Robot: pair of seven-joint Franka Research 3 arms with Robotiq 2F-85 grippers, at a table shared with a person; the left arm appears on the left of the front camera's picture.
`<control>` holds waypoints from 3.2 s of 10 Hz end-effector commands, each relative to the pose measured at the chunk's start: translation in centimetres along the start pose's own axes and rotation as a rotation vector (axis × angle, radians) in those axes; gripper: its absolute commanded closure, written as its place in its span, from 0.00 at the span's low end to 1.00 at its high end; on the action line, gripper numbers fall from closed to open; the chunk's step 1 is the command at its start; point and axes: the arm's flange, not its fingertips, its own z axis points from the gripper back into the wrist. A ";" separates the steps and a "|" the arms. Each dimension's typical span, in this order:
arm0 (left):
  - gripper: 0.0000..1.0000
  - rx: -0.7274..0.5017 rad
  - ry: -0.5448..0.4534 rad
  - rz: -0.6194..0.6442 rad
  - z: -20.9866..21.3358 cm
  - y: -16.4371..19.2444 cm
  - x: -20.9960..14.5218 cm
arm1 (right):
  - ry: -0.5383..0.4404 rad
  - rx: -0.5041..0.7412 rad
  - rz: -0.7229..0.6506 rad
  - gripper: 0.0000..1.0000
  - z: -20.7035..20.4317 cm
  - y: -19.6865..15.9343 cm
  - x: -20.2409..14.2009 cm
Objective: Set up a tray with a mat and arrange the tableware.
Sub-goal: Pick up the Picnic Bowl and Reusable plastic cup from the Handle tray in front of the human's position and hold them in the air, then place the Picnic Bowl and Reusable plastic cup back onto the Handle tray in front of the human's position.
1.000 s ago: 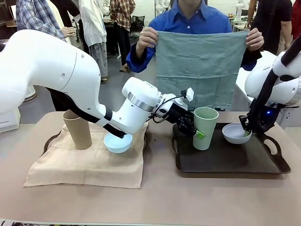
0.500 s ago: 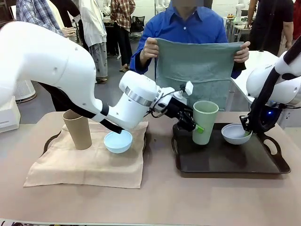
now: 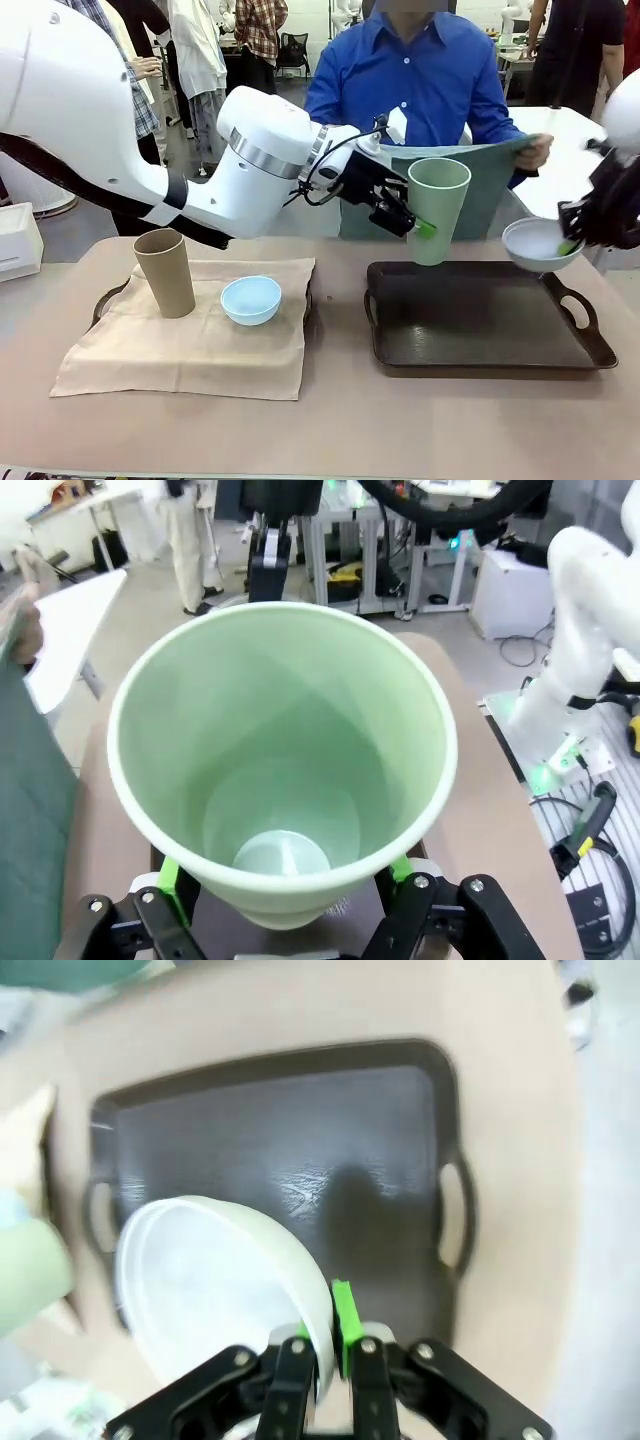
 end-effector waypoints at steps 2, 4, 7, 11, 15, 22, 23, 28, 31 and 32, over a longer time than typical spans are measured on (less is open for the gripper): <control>1.00 0.034 0.004 0.003 1.5 -2.2 1.2 | -0.072 0.031 0.047 1.00 5.4 0.5 -3.3; 1.00 0.062 0.010 -0.025 2.7 -3.0 3.0 | -0.096 0.046 0.074 1.00 7.6 1.5 -4.5; 1.00 0.044 0.007 -0.034 2.4 -2.1 3.7 | -0.095 0.045 0.051 1.00 8.6 1.8 -4.1; 1.00 0.044 0.007 -0.034 2.4 -2.1 3.7 | -0.095 0.045 0.051 1.00 8.6 1.8 -4.1; 1.00 0.044 0.007 -0.034 2.4 -2.1 3.7 | -0.095 0.045 0.051 1.00 8.6 1.8 -4.1; 1.00 0.044 0.007 -0.034 2.4 -2.1 3.7 | -0.095 0.045 0.051 1.00 8.6 1.8 -4.1; 1.00 0.044 0.007 -0.034 2.4 -2.1 3.7 | -0.095 0.045 0.051 1.00 8.6 1.8 -4.1; 1.00 0.044 0.007 -0.034 2.4 -2.1 3.7 | -0.095 0.045 0.051 1.00 8.6 1.8 -4.1; 1.00 0.044 0.007 -0.034 2.4 -2.1 3.7 | -0.095 0.045 0.051 1.00 8.6 1.8 -4.1; 1.00 0.044 0.007 -0.034 2.4 -2.1 3.7 | -0.095 0.045 0.051 1.00 8.6 1.8 -4.1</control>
